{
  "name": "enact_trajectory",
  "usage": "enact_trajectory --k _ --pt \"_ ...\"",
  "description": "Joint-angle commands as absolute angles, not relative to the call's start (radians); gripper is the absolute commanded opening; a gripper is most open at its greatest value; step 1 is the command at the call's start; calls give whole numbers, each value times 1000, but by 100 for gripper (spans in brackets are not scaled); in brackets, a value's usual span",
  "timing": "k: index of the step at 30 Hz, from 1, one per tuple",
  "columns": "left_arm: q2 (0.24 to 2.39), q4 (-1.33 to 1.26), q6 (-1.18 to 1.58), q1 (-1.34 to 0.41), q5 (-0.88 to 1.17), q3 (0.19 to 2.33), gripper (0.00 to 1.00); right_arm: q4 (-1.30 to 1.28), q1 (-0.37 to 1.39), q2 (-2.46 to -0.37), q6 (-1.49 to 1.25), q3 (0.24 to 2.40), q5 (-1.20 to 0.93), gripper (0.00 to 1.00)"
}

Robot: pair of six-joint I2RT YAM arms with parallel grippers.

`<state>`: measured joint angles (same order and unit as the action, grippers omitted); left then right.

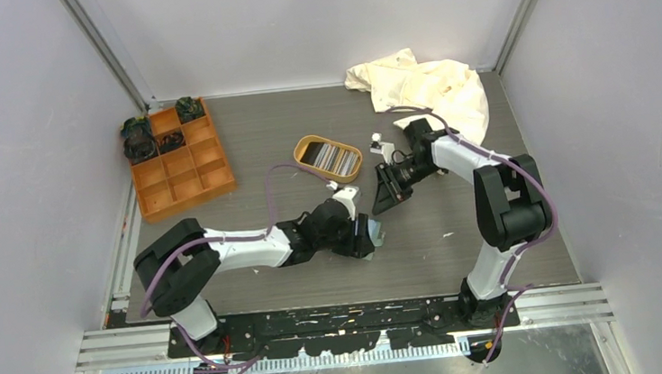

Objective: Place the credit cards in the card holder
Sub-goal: Open the card holder at the center of the board.

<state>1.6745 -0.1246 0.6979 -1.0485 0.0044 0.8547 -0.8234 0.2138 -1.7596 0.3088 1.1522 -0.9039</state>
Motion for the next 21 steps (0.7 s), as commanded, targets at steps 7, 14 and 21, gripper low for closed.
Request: enact_trajectory --k 7,14,21 --pt "1616 -443 762 -984 148 728 53 -590 370 -1814 -20 1137 -696 21" --pt "1457 -390 728 -963 77 651 53 -703 433 -1885 84 1201 -512 21" --pt "1292 -163 684 -886 39 603 71 -751 438 -1899 142 1223 -505 21"
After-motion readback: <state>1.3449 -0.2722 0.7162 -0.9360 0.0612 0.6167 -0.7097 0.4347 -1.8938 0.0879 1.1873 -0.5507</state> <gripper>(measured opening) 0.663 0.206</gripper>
